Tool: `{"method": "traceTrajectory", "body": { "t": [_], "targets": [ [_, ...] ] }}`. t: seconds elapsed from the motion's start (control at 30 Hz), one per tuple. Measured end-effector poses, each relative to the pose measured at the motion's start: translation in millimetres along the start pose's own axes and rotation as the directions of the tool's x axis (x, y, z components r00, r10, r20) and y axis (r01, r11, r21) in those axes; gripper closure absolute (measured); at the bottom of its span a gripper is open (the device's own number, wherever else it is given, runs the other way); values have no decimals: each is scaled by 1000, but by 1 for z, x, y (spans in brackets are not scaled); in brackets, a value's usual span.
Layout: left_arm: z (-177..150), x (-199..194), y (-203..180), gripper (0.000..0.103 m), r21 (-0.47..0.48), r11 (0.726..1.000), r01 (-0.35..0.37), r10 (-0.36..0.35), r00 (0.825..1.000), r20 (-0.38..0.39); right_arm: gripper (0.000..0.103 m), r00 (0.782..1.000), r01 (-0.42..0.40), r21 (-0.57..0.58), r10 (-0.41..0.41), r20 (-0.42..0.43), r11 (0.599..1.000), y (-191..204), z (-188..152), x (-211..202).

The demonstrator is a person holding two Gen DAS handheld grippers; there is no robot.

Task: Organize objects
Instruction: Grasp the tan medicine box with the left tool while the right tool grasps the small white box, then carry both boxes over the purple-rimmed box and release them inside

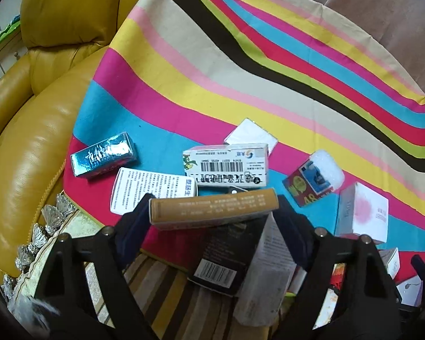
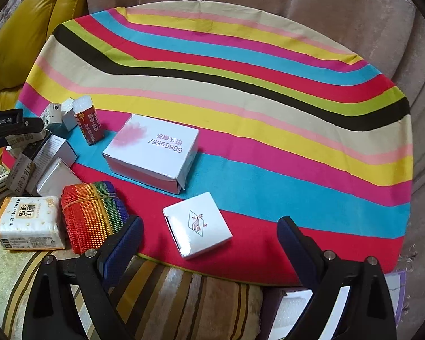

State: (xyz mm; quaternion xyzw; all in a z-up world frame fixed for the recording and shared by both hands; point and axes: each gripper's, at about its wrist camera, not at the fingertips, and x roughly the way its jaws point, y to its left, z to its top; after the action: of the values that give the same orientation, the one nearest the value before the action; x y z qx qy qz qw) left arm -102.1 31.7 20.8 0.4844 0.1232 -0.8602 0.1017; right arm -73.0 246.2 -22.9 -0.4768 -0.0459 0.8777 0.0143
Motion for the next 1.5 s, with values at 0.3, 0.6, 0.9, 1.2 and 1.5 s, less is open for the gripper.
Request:
{"method": "traceTrajectory", "body": {
  "t": [0.3, 0.6, 0.9, 1.2, 1.5],
  "targets": [
    [-4, -11, -3, 18, 14, 1000, 4, -5, 998, 56, 15, 999, -41, 15, 41, -12, 999, -6, 3, 13],
    [-13, -31, -14, 18, 44, 997, 63, -68, 992, 104, 58, 996, -80, 59, 82, -39, 995, -11, -1, 20],
    [-30, -56, -41, 18, 119, 982, 145, -161, 977, 140, 61, 997, -82, 154, 79, 26, 985, -28, -15, -4],
    [-64, -87, -97, 18, 280, 922, 267, -312, 941, 130, 61, 997, -49, 341, 25, 72, 939, -64, -65, -50],
    [-121, -118, -178, 18, 523, 743, 418, -495, 869, 9, 61, 996, 27, 491, -63, 57, 871, -104, -125, -85]
  ]
}}
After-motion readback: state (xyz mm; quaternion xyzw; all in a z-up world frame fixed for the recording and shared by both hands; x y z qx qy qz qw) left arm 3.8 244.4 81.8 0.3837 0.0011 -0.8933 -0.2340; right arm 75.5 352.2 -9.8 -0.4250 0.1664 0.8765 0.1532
